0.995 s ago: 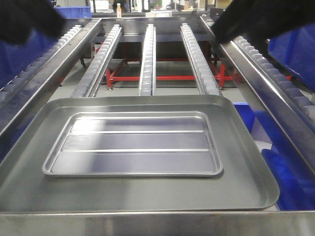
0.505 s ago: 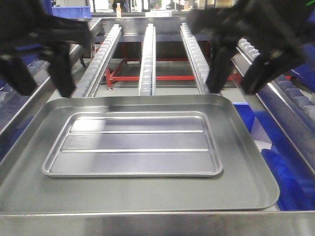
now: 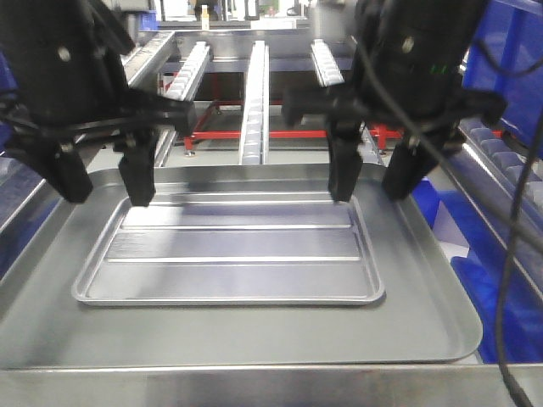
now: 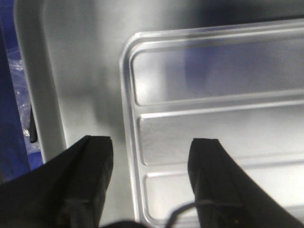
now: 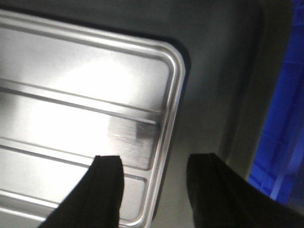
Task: Grab silver tray and place in blue box
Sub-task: 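Lower both grippers onto opposite short edges of the small silver tray, then close both grippers on the small silver tray's edges, then lift the small silver tray with both grippers off the larger tray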
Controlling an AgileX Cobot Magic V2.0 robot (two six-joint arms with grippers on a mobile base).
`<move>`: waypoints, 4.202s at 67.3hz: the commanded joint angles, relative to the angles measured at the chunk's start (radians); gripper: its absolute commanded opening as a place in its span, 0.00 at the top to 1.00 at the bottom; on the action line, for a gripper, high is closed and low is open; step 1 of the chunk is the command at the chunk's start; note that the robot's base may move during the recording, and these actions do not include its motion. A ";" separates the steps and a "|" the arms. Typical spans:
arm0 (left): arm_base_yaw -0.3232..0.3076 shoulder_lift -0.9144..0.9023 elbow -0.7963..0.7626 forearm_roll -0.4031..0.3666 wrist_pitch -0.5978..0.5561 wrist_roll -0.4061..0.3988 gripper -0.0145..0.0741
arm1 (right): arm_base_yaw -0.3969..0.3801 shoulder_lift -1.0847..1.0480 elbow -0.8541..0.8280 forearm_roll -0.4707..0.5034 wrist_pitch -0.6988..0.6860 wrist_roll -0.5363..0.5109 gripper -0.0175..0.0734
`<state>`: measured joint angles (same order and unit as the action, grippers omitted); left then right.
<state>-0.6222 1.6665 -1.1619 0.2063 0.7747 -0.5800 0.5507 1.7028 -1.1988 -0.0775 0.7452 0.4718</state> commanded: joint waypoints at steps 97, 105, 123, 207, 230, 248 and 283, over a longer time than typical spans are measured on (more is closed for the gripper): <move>0.044 0.060 -0.033 -0.056 -0.054 -0.037 0.53 | -0.026 0.072 -0.034 -0.026 -0.081 0.000 0.34; 0.045 0.063 -0.033 -0.050 -0.053 -0.037 0.53 | -0.026 0.072 -0.034 -0.026 -0.081 0.000 0.34; 0.047 0.068 -0.031 -0.034 -0.066 -0.037 0.53 | -0.026 0.072 -0.034 -0.026 -0.080 0.000 0.34; 0.047 -0.154 -0.035 -0.035 0.035 -0.037 0.95 | -0.026 -0.123 -0.037 -0.050 0.072 0.000 0.74; -0.048 -0.277 -0.228 0.043 0.321 -0.037 0.95 | 0.002 -0.298 -0.148 -0.129 0.263 0.001 0.74; -0.143 -0.273 -0.291 0.119 0.377 -0.115 0.95 | 0.063 -0.336 -0.174 -0.242 0.336 0.071 0.74; -0.145 -0.273 -0.290 0.110 0.393 -0.111 0.95 | 0.063 -0.336 -0.174 -0.235 0.340 0.071 0.74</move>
<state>-0.7621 1.4291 -1.4190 0.2593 1.1536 -0.7010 0.6157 1.4054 -1.3406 -0.2345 1.0809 0.5632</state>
